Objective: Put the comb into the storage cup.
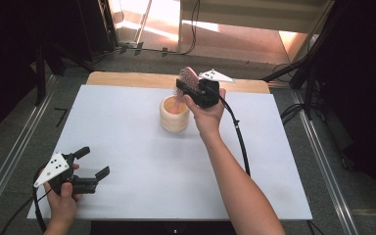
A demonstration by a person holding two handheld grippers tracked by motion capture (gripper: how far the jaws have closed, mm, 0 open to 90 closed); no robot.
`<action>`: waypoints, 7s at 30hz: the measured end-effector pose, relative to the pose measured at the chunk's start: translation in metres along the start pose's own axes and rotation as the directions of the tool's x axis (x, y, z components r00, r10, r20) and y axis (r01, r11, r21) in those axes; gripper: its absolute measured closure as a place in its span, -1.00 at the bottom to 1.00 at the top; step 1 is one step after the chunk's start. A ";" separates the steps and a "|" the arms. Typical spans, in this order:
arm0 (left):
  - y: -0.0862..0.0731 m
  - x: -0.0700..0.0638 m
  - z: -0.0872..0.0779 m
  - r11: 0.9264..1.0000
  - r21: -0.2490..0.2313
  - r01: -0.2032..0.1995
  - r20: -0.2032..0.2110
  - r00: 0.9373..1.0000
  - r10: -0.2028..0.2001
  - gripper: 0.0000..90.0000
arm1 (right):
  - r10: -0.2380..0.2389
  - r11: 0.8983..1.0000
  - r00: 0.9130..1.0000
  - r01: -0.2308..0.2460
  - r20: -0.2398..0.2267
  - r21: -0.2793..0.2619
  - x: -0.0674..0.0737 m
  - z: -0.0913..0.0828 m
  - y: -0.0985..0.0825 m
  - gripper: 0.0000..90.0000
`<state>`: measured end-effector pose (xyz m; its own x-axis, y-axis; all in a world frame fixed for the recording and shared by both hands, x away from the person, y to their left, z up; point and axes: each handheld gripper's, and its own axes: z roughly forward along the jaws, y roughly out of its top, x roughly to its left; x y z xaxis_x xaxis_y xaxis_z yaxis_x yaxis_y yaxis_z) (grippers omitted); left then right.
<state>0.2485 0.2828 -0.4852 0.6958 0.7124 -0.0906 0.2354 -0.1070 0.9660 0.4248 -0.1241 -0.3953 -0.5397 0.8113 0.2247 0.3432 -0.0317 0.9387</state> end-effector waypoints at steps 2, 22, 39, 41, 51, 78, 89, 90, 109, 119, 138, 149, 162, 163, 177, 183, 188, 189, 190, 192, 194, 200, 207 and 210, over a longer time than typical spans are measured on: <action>0.000 0.000 0.000 1.000 0.001 0.000 -0.001 1.000 0.000 -1.00 | 0.003 1.000 1.000 -0.003 -0.003 0.005 -0.001 0.001 -0.002 0.32; 0.000 0.000 -0.001 1.000 -0.001 -0.003 -0.004 1.000 0.003 -1.00 | 0.058 0.998 0.998 -0.058 -0.001 0.037 -0.007 0.010 -0.018 0.32; 0.000 0.000 0.000 1.000 0.001 -0.003 -0.003 1.000 0.003 -1.00 | 0.111 0.992 0.994 -0.112 0.019 0.061 -0.020 0.009 -0.022 0.00; 0.000 0.000 0.000 1.000 0.000 -0.002 -0.004 1.000 0.002 -1.00 | 0.108 0.992 0.994 -0.110 0.024 0.066 -0.023 0.006 -0.023 -0.10; 0.000 0.000 0.001 1.000 0.001 -0.002 -0.003 1.000 0.002 -1.00 | 0.101 0.991 0.995 -0.102 0.017 0.083 -0.031 0.001 -0.028 -0.29; 0.000 -0.001 0.001 1.000 0.008 -0.008 -0.004 1.000 0.008 -1.00 | -0.065 0.997 0.998 0.065 -0.005 0.050 -0.016 -0.032 -0.027 -1.00; 0.000 -0.001 0.001 1.000 0.007 -0.007 -0.004 1.000 0.007 -1.00 | -0.080 0.996 0.997 0.081 -0.015 0.034 -0.018 -0.051 -0.029 -1.00; 0.000 -0.001 0.001 1.000 0.007 -0.007 -0.004 1.000 0.007 -1.00 | -0.083 0.996 0.996 0.083 -0.016 0.037 -0.018 -0.053 -0.029 -1.00; -0.001 -0.002 0.002 1.000 0.011 -0.010 -0.005 1.000 0.010 -1.00 | -0.110 0.993 0.994 0.111 -0.017 0.028 -0.022 -0.084 -0.042 -1.00; -0.001 -0.003 0.002 1.000 0.011 -0.009 -0.005 1.000 0.009 -1.00 | -0.108 0.994 0.994 0.108 -0.014 0.014 -0.023 -0.099 -0.050 -1.00; -0.001 -0.003 0.002 1.000 0.011 -0.008 -0.005 1.000 0.008 -1.00 | -0.119 0.993 0.993 0.120 -0.010 0.006 -0.027 -0.126 -0.061 -1.00; -0.001 -0.003 0.003 1.000 0.011 -0.011 -0.005 1.000 0.011 -1.00 | -0.106 0.994 0.994 0.106 -0.011 -0.012 -0.033 -0.146 -0.070 -1.00; -0.001 -0.004 0.003 1.000 0.009 -0.011 -0.003 1.000 0.011 -1.00 | -0.096 0.995 0.995 0.096 0.013 -0.011 -0.040 -0.167 -0.083 -1.00; -0.001 -0.004 0.003 1.000 0.009 -0.011 -0.002 1.000 0.011 -1.00 | -0.097 0.995 0.995 0.097 0.016 -0.013 -0.041 -0.169 -0.084 -1.00; 0.000 -0.005 0.004 1.000 0.011 -0.014 -0.002 1.000 0.014 -1.00 | -0.110 0.994 0.993 0.111 0.042 -0.010 -0.048 -0.192 -0.097 -1.00; 0.000 -0.005 0.004 1.000 0.012 -0.016 -0.002 1.000 0.016 -1.00 | -0.103 0.995 0.993 0.104 0.060 -0.006 -0.052 -0.201 -0.102 -1.00; 0.000 -0.005 0.004 1.000 0.010 -0.014 -0.001 1.000 0.014 -1.00 | -0.099 0.995 0.993 0.100 0.066 -0.017 -0.055 -0.209 -0.106 -1.00; 0.000 -0.005 0.004 1.000 0.008 -0.013 0.000 1.000 0.013 -1.00 | -0.094 0.995 0.993 0.095 0.067 -0.016 -0.055 -0.211 -0.107 -1.00; 0.000 -0.005 0.004 1.000 0.008 -0.013 0.000 1.000 0.013 -1.00 | -0.098 0.995 0.993 0.099 0.069 -0.018 -0.055 -0.212 -0.107 -1.00; 0.000 -0.005 0.004 1.000 0.009 -0.013 -0.001 1.000 0.013 -1.00 | -0.095 0.995 0.993 0.096 0.072 -0.017 -0.057 -0.215 -0.109 -1.00; 0.000 -0.005 0.004 1.000 0.011 -0.015 -0.002 1.000 0.015 -1.00 | -0.091 0.996 0.993 0.093 0.076 -0.018 -0.057 -0.218 -0.112 -1.00; 0.000 -0.006 0.004 1.000 0.011 -0.015 -0.002 1.000 0.015 -1.00 | -0.083 0.996 0.993 0.085 0.085 -0.018 -0.060 -0.226 -0.118 -1.00; 0.000 -0.006 0.004 1.000 0.009 -0.014 -0.003 1.000 0.014 -1.00 | -0.074 0.997 0.993 0.076 0.097 -0.010 -0.063 -0.233 -0.124 -1.00; 0.000 -0.005 0.003 1.000 0.008 -0.014 -0.004 1.000 0.014 -1.00 | -0.074 0.997 0.992 0.076 0.102 -0.011 -0.065 -0.236 -0.126 -1.00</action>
<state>0.2470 0.2767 -0.4851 0.6962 0.7138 -0.0762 0.2314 -0.1226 0.9651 0.2356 -0.3107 -0.4669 -0.4820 0.8670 0.1264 0.2931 0.0236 0.9558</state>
